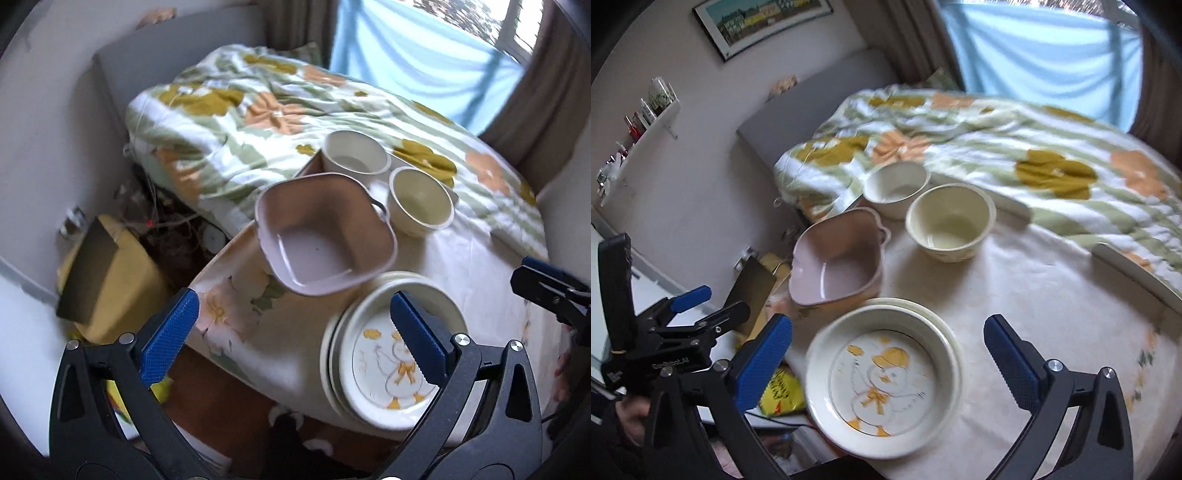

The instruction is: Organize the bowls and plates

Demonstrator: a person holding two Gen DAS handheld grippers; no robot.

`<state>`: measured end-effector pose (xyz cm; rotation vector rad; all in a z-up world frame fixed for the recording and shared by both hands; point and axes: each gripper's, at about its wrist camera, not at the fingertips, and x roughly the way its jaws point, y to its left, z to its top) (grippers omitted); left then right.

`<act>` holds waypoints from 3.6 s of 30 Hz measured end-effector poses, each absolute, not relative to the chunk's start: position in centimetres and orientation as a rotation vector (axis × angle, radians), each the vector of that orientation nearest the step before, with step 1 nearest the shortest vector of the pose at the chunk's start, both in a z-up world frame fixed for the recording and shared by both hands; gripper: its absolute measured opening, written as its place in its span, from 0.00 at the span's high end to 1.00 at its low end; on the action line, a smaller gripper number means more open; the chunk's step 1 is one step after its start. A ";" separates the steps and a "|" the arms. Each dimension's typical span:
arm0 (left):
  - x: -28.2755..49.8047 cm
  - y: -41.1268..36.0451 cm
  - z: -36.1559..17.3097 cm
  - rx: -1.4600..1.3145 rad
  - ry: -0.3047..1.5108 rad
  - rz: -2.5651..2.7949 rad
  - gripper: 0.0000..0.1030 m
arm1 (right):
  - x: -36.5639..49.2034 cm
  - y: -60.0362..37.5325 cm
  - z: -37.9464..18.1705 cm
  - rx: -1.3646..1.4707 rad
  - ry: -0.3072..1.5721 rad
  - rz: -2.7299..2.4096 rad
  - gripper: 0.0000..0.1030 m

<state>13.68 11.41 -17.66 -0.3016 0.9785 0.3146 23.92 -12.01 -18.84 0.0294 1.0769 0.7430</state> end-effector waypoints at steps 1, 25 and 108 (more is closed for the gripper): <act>14.0 12.2 -18.2 -0.335 0.984 0.313 0.00 | 24.4 -11.4 -19.1 0.028 1.084 0.741 0.00; 24.1 17.9 -31.1 -0.571 1.226 0.188 0.73 | 32.4 0.5 -31.5 -0.156 1.413 0.804 0.80; 19.2 -28.0 -31.0 0.120 1.235 -0.374 0.22 | 13.3 -45.1 -32.3 0.642 1.177 0.130 0.50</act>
